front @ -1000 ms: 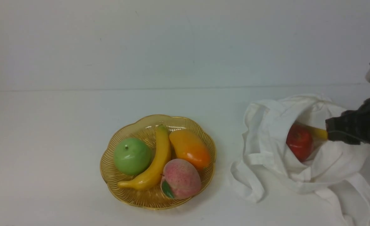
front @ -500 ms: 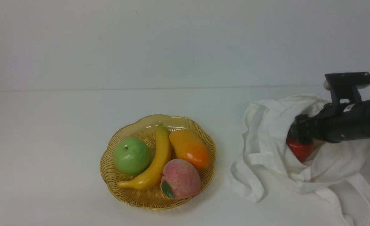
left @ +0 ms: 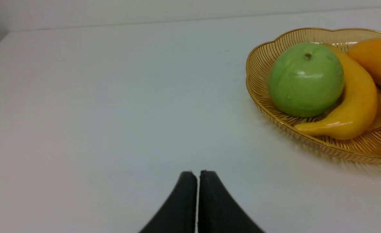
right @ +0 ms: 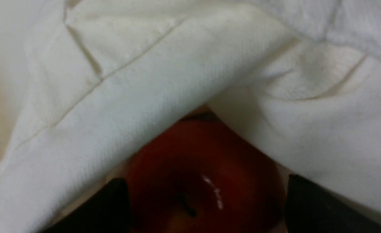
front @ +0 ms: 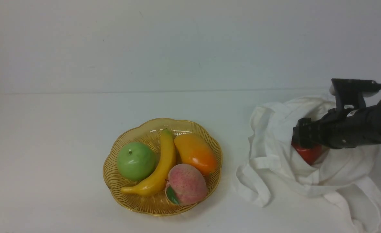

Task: Take the fruit out of the cloth bag on the white table and place them on a plate.
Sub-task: 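Reach into the cloth bag and grasp a fruit inside it with the right gripper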

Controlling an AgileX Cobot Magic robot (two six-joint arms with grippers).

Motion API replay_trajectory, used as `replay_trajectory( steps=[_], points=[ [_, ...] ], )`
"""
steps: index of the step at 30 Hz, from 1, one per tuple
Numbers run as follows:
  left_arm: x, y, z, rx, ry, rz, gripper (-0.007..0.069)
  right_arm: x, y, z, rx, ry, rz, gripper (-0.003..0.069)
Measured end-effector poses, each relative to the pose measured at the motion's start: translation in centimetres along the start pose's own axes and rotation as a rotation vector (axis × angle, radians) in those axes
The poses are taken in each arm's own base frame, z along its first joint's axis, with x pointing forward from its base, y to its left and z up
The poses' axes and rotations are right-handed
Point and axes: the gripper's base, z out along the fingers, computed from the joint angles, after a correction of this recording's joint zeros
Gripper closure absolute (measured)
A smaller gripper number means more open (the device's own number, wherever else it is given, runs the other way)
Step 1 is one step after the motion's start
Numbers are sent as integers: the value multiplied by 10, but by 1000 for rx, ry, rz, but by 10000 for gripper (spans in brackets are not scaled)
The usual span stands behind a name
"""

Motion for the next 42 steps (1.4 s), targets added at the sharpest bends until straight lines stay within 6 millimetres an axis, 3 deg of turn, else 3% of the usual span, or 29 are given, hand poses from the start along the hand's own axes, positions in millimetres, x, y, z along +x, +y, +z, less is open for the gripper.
replay_trajectory(
  steps=[11, 22, 26, 34, 36, 39, 42],
  points=[
    [0, 0, 0, 0, 0, 0, 632, 1, 6, 1, -7, 1, -39, 71],
    [0, 0, 0, 0, 0, 0, 632, -1, 2, 18, 23, -30, -21, 72],
    [0, 0, 0, 0, 0, 0, 632, 0, 2, 18, 17, -15, -21, 127],
    [0, 0, 0, 0, 0, 0, 632, 3, 9, 0, -41, 65, -36, 140],
    [0, 0, 0, 0, 0, 0, 632, 5, 12, -11, -64, 97, -54, 270],
    [0, 0, 0, 0, 0, 0, 632, 1, 15, -32, -76, 85, -79, 577],
    [0, 0, 0, 0, 0, 0, 632, -1, 16, -44, -71, 79, -98, 651]
  ],
)
